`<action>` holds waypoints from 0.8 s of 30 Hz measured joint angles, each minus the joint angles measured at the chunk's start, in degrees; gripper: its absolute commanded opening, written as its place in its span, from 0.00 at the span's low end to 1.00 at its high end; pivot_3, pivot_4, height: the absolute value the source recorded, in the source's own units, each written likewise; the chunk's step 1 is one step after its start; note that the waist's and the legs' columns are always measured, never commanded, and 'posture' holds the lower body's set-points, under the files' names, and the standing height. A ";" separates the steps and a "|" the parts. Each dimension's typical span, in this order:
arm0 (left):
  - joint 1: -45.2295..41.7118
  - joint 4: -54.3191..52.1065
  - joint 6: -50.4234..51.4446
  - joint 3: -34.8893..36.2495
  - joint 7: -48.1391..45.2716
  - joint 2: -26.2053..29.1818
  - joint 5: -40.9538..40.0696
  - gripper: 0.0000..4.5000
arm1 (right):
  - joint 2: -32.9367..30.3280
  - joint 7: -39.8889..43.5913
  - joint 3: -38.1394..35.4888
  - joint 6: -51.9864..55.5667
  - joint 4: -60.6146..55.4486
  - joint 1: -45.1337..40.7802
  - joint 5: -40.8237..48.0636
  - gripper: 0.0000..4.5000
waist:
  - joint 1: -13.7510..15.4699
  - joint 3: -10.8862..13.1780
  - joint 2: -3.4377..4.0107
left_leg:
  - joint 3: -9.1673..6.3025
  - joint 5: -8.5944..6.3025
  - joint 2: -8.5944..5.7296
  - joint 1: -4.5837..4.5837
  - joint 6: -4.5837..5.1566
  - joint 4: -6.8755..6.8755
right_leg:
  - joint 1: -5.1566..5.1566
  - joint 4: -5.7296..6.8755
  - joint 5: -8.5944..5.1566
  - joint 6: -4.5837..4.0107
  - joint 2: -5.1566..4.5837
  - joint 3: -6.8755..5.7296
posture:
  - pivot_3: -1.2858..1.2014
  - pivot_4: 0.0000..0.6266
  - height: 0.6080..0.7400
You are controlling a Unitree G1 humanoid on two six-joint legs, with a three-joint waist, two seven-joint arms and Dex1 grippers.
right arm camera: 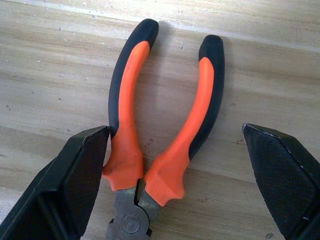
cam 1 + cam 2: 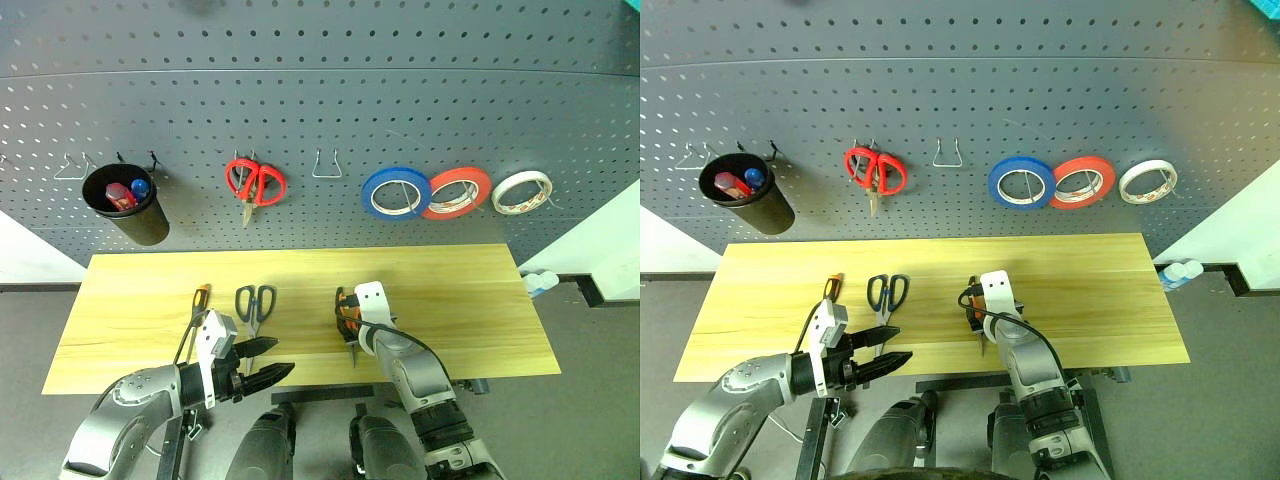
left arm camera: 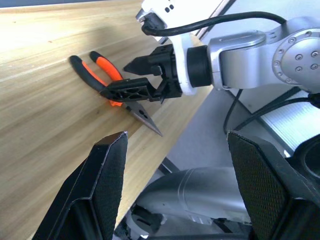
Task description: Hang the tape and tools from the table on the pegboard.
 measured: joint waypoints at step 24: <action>-1.10 0.13 -0.41 -0.14 0.75 -0.18 -0.29 0.74 | -0.72 0.52 -0.01 11.79 -0.47 -4.20 -0.87 0.99 | 1.04 0.06 0.03 | 0.09 -0.01 0.41 0.00 -0.02 -0.08 | -0.02 -0.54 0.26 -0.44 -1.14 -0.43 | 0.56 0.57 0.98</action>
